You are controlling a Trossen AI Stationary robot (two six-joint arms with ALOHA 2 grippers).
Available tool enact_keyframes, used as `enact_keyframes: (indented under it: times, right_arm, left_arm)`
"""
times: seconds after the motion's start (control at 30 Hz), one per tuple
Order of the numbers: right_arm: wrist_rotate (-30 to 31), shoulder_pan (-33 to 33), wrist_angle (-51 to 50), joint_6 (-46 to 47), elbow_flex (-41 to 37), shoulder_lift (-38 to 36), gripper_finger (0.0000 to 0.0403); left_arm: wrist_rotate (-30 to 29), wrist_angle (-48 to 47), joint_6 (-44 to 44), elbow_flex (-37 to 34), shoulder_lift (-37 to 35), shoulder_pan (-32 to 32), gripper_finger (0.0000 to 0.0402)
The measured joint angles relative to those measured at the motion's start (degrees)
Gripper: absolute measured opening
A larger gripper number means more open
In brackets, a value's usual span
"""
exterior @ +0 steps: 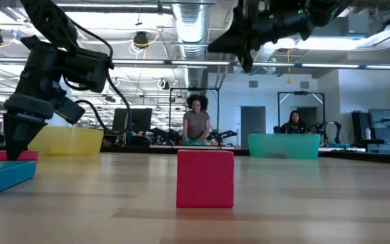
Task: Sort & place blocks by color
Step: Put the top red block into the blue bin
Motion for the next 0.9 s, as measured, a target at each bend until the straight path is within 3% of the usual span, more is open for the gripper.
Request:
enact_keyframes:
  times: [0.03,0.17,0.33,0.47,0.63,0.9]
  right_arm:
    - [0.16,-0.28,-0.73,0.01,0.0,-1.62,0.0008]
    - [0.45,-1.54,-2.56,0.02,0.07,-8.03,0.0005]
    - [0.67,-3.52,-6.19,0.03,0.05,-14.23,0.0005]
    - [0.67,-4.47,-8.75,-0.78,0.07,-17.43,0.0005]
    - [0.65,-4.52,-11.88,-3.25,0.04,-19.9,0.0005]
    - [0.23,-4.52,-13.47,-4.39,0.04,-21.87,0.0005]
  left_arm:
    - [-0.33,-0.26,0.21,0.52,0.07,0.02,0.0099]
    - [-1.8,2.16,1.27,3.89,0.08,0.49,0.0094]
    - [-1.12,18.87,4.39,8.26,-0.01,0.52,0.0094]
    - [-1.02,44.09,6.09,11.75,1.95,1.24,0.0094]
    - [-1.01,63.83,11.51,19.58,12.61,4.19,0.0094]
    - [-1.43,69.4,12.91,45.47,33.31,9.24,0.0108]
